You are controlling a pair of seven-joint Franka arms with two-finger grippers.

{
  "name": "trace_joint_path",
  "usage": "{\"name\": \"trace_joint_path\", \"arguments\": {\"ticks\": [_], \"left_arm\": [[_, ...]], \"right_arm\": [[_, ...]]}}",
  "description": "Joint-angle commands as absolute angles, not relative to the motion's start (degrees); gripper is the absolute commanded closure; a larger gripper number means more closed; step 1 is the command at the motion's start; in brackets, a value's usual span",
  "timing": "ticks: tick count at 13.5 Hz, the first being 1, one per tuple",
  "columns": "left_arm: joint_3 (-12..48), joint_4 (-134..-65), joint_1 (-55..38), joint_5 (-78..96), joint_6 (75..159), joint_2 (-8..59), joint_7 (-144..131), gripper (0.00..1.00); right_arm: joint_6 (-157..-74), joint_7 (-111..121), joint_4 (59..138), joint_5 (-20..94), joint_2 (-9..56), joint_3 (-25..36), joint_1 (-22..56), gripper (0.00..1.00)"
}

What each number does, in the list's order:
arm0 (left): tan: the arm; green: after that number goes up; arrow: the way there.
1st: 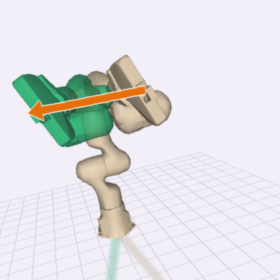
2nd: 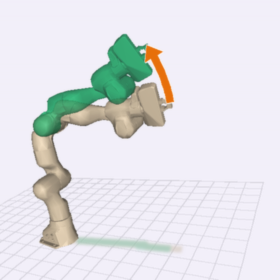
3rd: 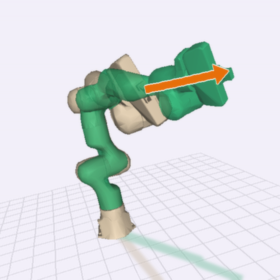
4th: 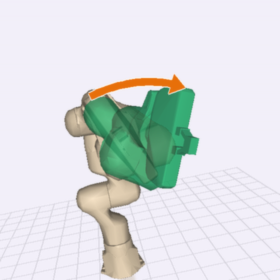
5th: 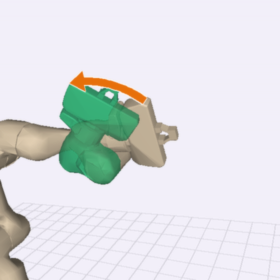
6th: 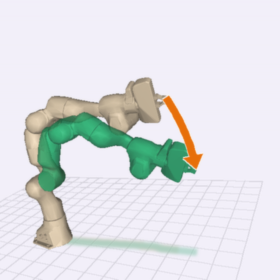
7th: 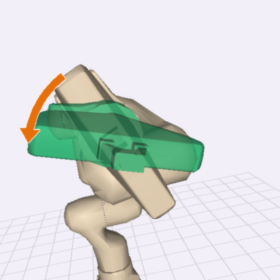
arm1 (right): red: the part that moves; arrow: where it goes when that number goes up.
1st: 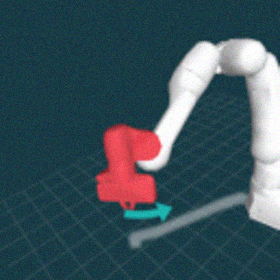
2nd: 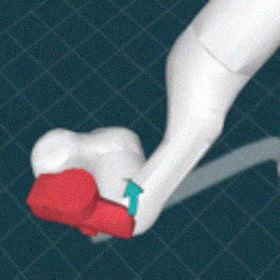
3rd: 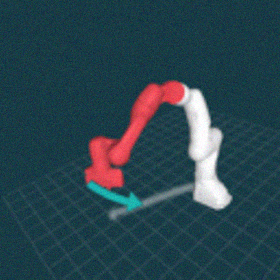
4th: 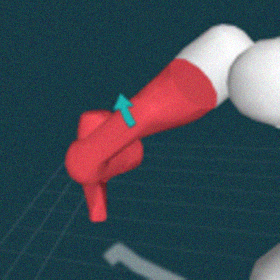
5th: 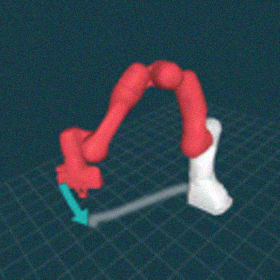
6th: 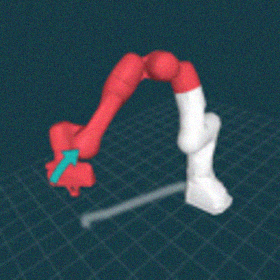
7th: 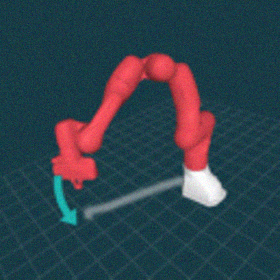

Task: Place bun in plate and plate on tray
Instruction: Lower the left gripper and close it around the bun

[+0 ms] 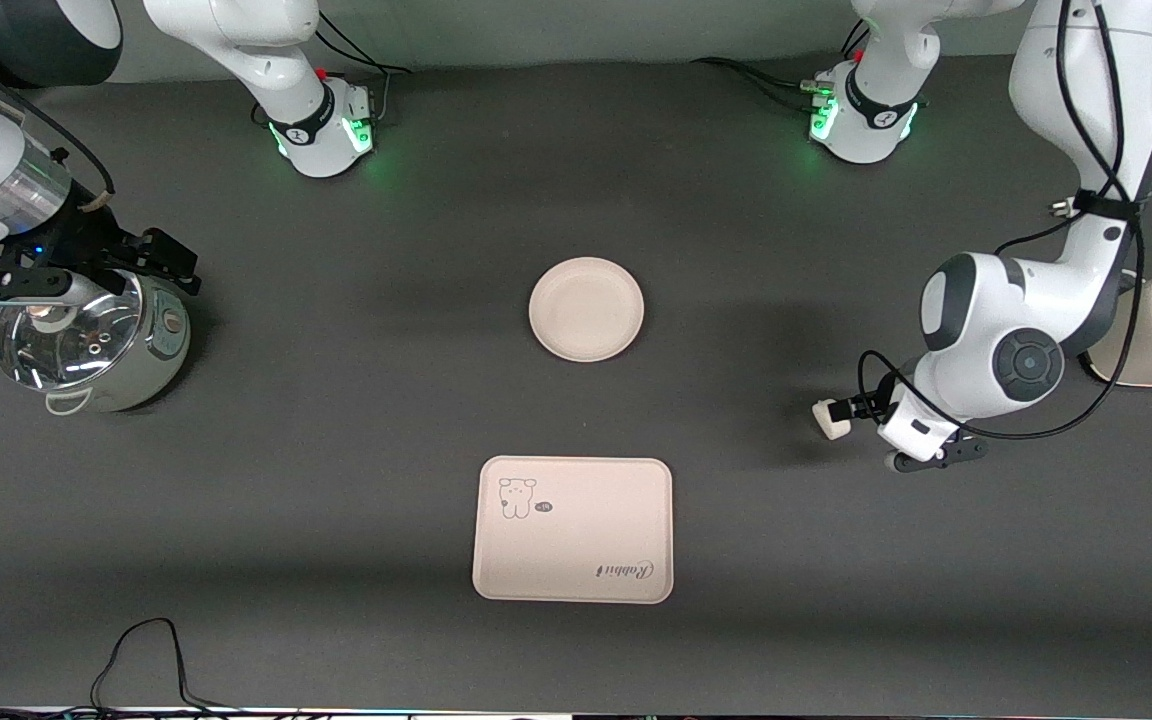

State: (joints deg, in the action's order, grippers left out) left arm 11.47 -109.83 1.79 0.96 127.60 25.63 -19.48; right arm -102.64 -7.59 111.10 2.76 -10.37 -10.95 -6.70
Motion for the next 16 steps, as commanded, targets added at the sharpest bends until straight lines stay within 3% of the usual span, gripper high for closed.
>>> {"name": "trace_joint_path", "arguments": {"ticks": [1,6,8,9,13,16], "left_arm": [[11.3,-110.2,1.5,1.0,130.1,28.0,-20.0,0.0],[11.3,-110.2,1.1,1.0,133.2,32.1,-20.6,0.01],[11.3,-110.1,0.7,1.1,133.4,32.8,-20.9,0.04],[11.3,-110.0,0.7,1.1,133.5,33.0,-20.9,0.1],[11.3,-109.7,0.7,1.2,133.4,33.5,-20.9,0.58],[11.4,-108.9,0.7,1.1,132.0,32.8,-20.9,0.6]], "right_arm": [[-104.2,-13.5,111.4,4.1,-9.1,-15.2,-7.5,0.0],[-111.9,-15.6,116.0,6.5,-6.9,-19.1,-7.5,0.0],[-111.3,-15.6,116.2,6.5,-7.6,-19.2,-7.5,0.0],[-110.5,-15.6,116.6,6.5,-8.3,-19.3,-7.5,0.0],[-110.9,-15.5,117.6,6.5,-7.9,-19.4,-7.5,0.0],[-108.3,-15.5,117.7,6.5,-9.0,-20.3,-7.5,0.0]]}}
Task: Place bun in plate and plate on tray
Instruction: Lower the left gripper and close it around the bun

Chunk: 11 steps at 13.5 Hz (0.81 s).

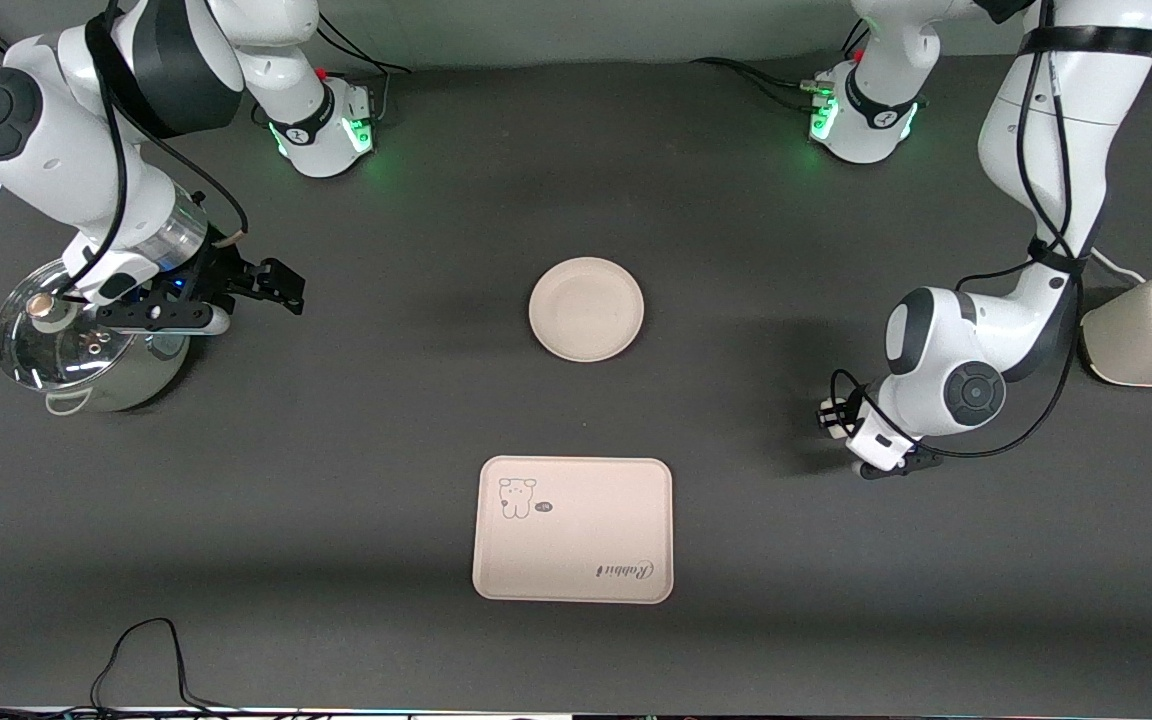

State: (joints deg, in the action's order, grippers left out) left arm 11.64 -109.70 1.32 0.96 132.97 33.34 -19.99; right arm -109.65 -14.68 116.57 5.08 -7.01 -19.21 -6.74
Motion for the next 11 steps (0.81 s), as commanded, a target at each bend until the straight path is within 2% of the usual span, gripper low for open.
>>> {"name": "trace_joint_path", "arguments": {"ticks": [1,4,9,11], "left_arm": [[11.4,-108.6,0.7,1.2,130.9,31.7,-20.9,0.6],[11.3,-105.7,0.9,1.1,121.8,26.0,-20.7,0.59],[11.2,-102.8,1.1,1.1,100.8,6.8,-19.8,0.58],[11.3,-102.5,1.0,1.1,95.6,0.3,-19.3,0.57]], "right_arm": [[-107.8,-15.5,117.8,6.5,-9.1,-20.4,-7.5,0.0],[-107.8,-15.4,117.9,6.5,-9.1,-20.6,-7.5,0.0],[-108.4,-14.8,117.2,6.6,-9.2,-20.0,-7.7,0.0],[-110.1,-14.9,117.3,6.7,-8.8,-20.0,-7.8,0.0]]}}
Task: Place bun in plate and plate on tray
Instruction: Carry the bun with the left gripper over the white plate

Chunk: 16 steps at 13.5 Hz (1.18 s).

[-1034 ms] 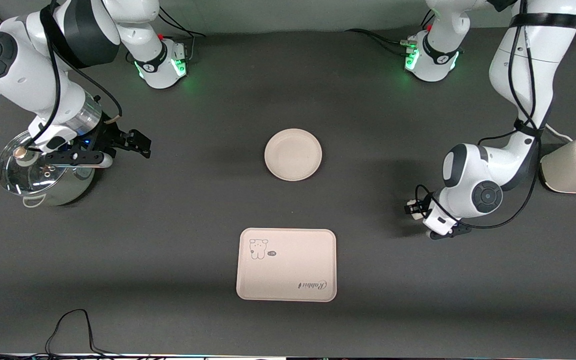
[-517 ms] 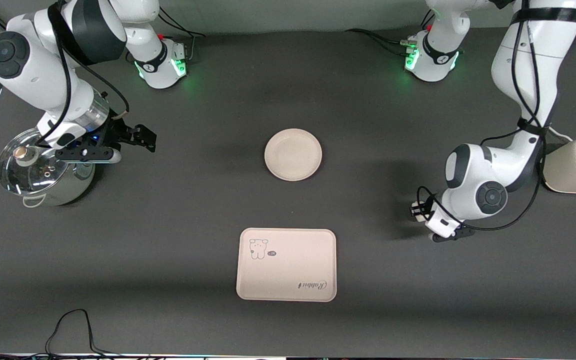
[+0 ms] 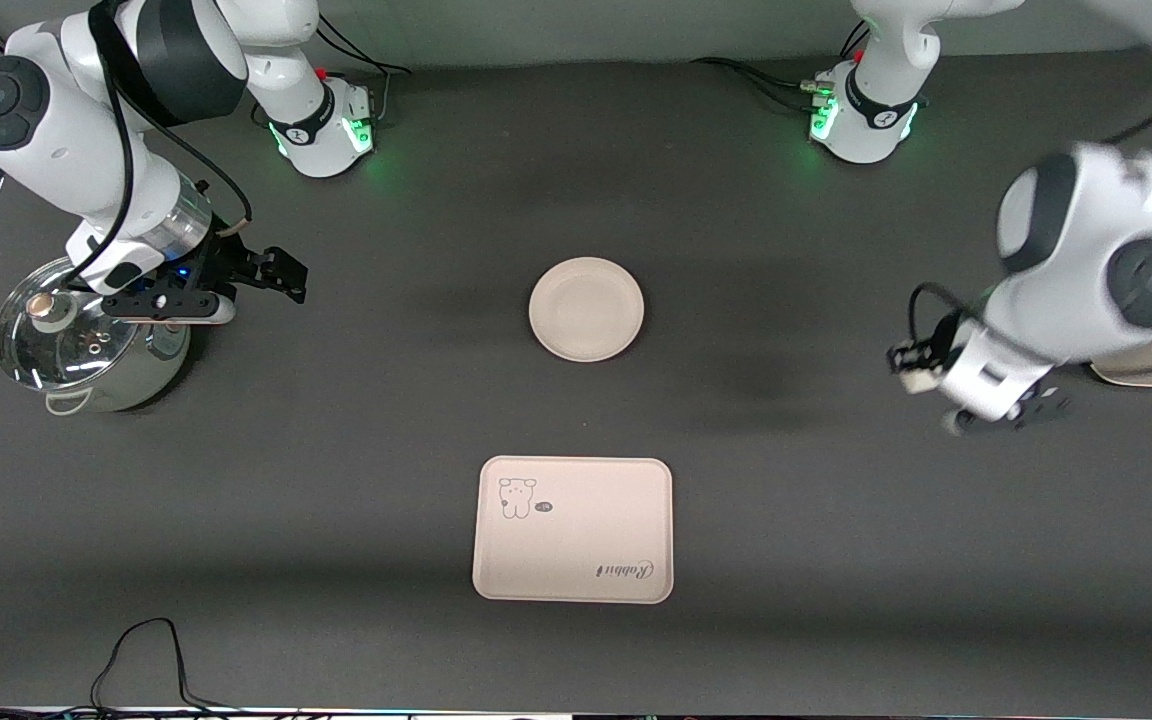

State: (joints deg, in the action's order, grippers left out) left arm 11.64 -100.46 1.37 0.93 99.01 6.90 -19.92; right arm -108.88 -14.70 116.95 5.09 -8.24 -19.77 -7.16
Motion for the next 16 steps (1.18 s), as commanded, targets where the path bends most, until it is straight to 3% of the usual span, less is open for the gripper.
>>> {"name": "trace_joint_path", "arguments": {"ticks": [1,4,6,8,10,13,16], "left_arm": [[11.4,-101.9,0.7,1.8,93.1,-1.1,-19.2,0.57],[13.5,-98.9,-1.0,4.7,90.4,-1.8,-20.7,0.57],[19.0,-98.1,-1.7,5.3,93.2,0.5,-28.0,0.57],[26.3,-95.6,-2.5,4.4,97.5,6.0,-38.4,0.56],[29.8,-91.0,-7.0,1.2,101.9,14.7,-48.9,0.56],[30.0,-87.3,-17.5,-9.3,105.9,24.2,-61.8,0.55],[30.0,-88.6,-22.0,-10.6,110.4,29.4,-66.2,0.55]], "right_arm": [[-110.1,-14.7,117.5,6.7,-9.1,-20.0,-7.9,0.0],[-111.4,-14.7,117.8,10.7,-9.1,-19.8,-8.1,0.0],[-114.3,-14.6,119.4,10.7,-8.9,-19.8,-8.3,0.0],[-115.2,-14.6,119.5,11.0,-9.1,-19.9,-8.4,0.0],[-115.8,-14.6,119.5,11.0,-8.5,-20.1,-8.4,0.0],[-116.5,-14.6,119.8,11.0,-7.7,-20.5,-8.4,0.0],[-116.8,-14.6,119.7,11.0,-6.9,-20.7,-8.5,0.0]]}}
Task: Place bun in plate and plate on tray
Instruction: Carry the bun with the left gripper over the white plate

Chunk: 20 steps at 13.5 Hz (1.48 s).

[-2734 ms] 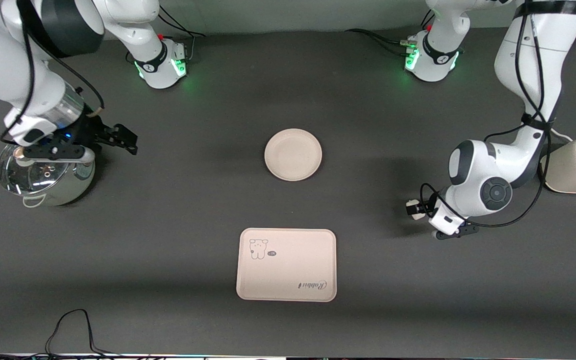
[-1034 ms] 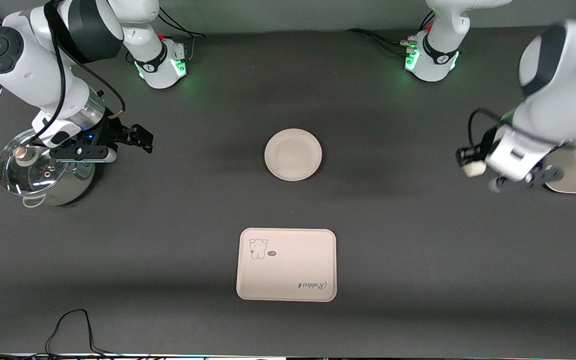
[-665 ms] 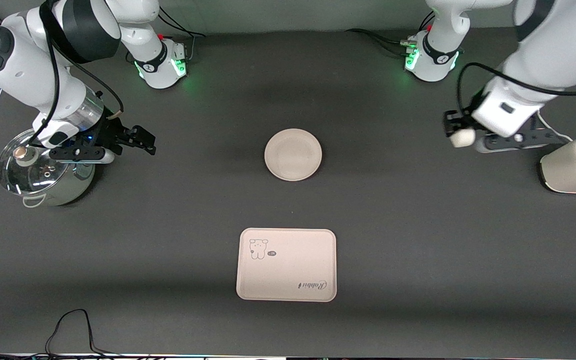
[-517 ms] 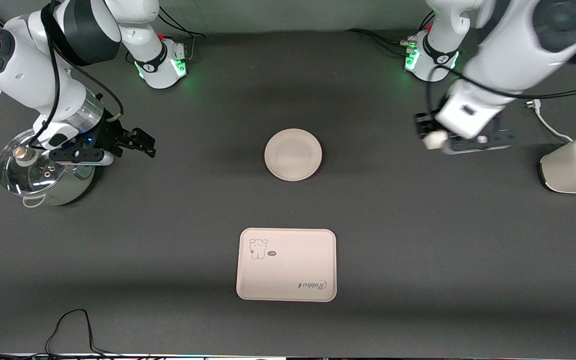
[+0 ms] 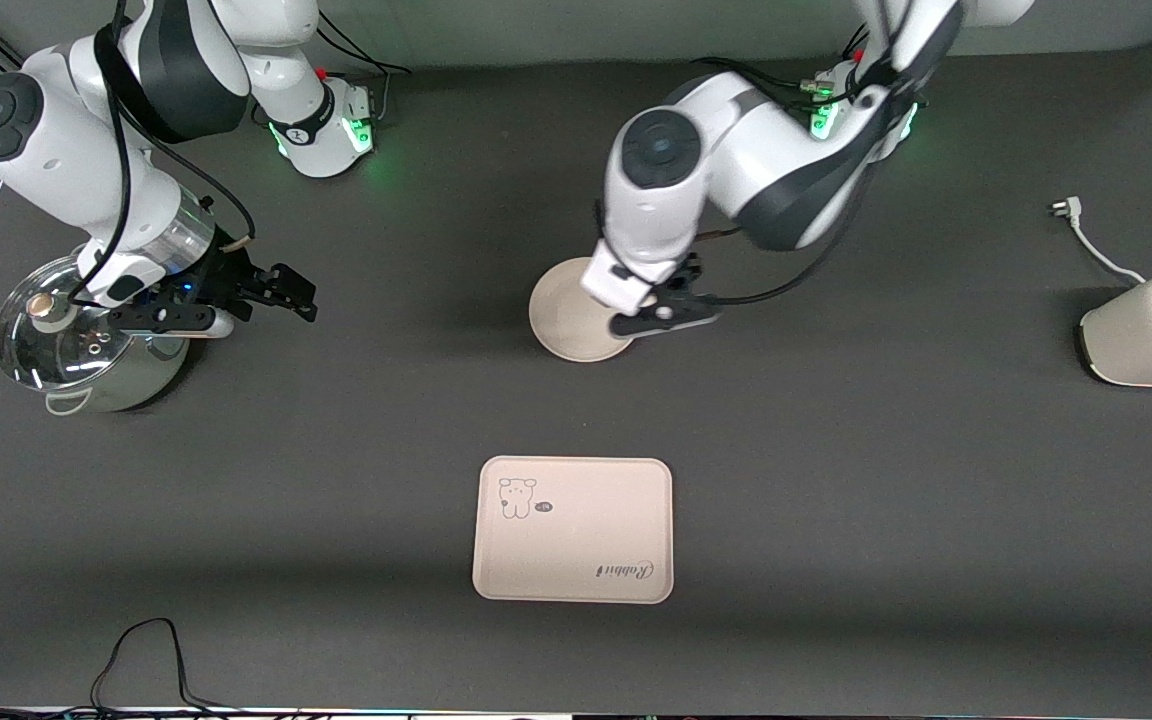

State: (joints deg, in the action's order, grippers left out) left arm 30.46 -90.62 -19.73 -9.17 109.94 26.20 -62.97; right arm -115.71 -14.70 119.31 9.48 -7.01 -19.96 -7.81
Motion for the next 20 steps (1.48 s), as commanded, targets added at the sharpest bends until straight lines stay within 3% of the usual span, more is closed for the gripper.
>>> {"name": "trace_joint_path", "arguments": {"ticks": [1,7,10,11,12,13,17,20], "left_arm": [[30.0,-88.8,-23.4,-11.3,111.1,31.4,-67.0,0.55],[29.7,-99.7,-26.1,-15.5,128.0,36.0,-71.8,0.54],[29.7,-100.0,-25.7,-15.7,128.2,36.8,-71.8,0.53],[29.8,-99.9,-25.1,-15.7,127.8,36.3,-71.7,0.45],[29.7,-99.9,-25.0,-15.6,127.4,35.3,-72.0,0.17],[29.5,-99.7,-24.4,-15.6,125.8,34.1,-71.9,0.01],[29.7,-98.0,-14.4,-14.9,116.6,25.5,-63.1,0.0],[28.9,-97.7,-3.3,-14.2,114.1,20.2,-51.5,0.0]], "right_arm": [[-116.9,-14.2,119.7,11.0,-6.8,-20.7,-8.6,0.0],[-117.6,-13.4,119.8,11.0,-6.2,-23.6,-9.1,0.0],[-118.0,-13.4,120.0,11.0,-4.7,-23.6,-8.8,0.0],[-118.0,-13.4,120.1,11.0,-4.7,-23.6,-8.7,0.0],[-118.0,-13.4,120.1,11.0,-4.7,-23.8,-8.6,0.0],[-117.8,-13.4,120.1,11.0,-4.8,-24.3,-8.6,0.0],[-118.7,-14.3,120.5,11.0,-4.1,-27.2,-8.6,0.0],[-122.7,-15.2,121.7,11.0,-2.6,-30.5,-8.6,0.0]]}}
